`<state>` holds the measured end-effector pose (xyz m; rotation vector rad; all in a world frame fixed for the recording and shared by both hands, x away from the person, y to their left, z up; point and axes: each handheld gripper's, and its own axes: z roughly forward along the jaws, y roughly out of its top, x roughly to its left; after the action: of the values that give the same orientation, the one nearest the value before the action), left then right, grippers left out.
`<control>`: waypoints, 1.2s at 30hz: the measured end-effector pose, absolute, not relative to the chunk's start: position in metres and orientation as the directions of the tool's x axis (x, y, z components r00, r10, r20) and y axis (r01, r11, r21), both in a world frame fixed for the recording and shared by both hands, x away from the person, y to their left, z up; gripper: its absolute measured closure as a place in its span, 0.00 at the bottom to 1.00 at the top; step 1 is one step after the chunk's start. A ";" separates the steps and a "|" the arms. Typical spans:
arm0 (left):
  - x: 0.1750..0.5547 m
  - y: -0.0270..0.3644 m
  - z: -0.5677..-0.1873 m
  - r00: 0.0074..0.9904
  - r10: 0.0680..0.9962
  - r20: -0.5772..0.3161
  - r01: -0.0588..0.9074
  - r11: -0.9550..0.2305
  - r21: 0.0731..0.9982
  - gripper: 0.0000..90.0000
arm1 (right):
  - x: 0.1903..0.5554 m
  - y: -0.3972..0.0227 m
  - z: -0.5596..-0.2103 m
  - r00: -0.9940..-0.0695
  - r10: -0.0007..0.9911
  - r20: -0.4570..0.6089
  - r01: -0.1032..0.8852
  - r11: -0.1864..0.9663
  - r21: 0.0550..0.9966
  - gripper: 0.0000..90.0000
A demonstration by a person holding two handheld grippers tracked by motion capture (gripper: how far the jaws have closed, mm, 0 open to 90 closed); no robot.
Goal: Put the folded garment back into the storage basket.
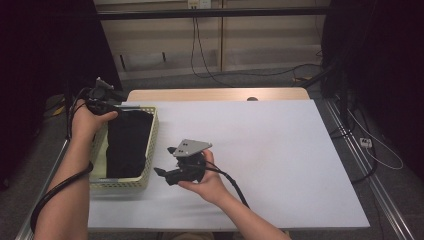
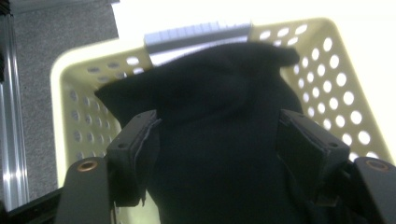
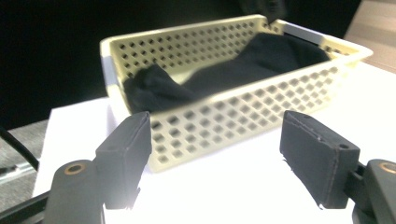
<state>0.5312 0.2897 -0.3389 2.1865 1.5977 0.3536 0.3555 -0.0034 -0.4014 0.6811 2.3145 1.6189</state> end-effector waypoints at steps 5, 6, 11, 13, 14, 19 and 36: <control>0.524 0.293 -0.349 0.308 0.950 -0.052 0.852 -0.252 0.458 0.35 | 0.358 -0.028 -0.405 -0.843 0.534 0.069 0.260 0.292 0.920 0.28; 0.522 0.294 -0.351 0.305 0.951 -0.056 0.853 -0.247 0.459 0.35 | 0.358 -0.033 -0.406 -0.840 0.539 0.068 0.265 0.296 0.918 0.28; 0.517 0.296 -0.358 0.291 0.953 -0.088 0.871 -0.225 0.437 0.34 | 0.360 -0.053 -0.411 -0.821 0.567 0.074 0.296 0.312 0.903 0.28; 0.516 0.296 -0.360 0.294 0.952 -0.086 0.869 -0.228 0.438 0.33 | 0.360 -0.061 -0.413 -0.813 0.577 0.076 0.305 0.311 0.900 0.28; 0.515 0.296 -0.360 0.294 0.951 -0.093 0.869 -0.226 0.440 0.33 | 0.360 -0.063 -0.414 -0.811 0.580 0.075 0.306 0.313 0.899 0.28; 0.510 0.292 -0.365 0.316 0.944 -0.095 0.863 -0.244 0.442 0.32 | 0.360 -0.080 -0.420 -0.794 0.603 0.078 0.330 0.321 0.888 0.28; 0.494 0.291 -0.392 0.328 0.936 -0.128 0.873 -0.249 0.418 0.41 | 0.351 -0.129 -0.437 -0.754 0.652 0.083 0.391 0.345 0.853 0.28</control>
<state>0.4939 0.2910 -0.3924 2.1856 1.5964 0.2039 0.3509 -0.1292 -0.4372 0.9333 2.3382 1.3680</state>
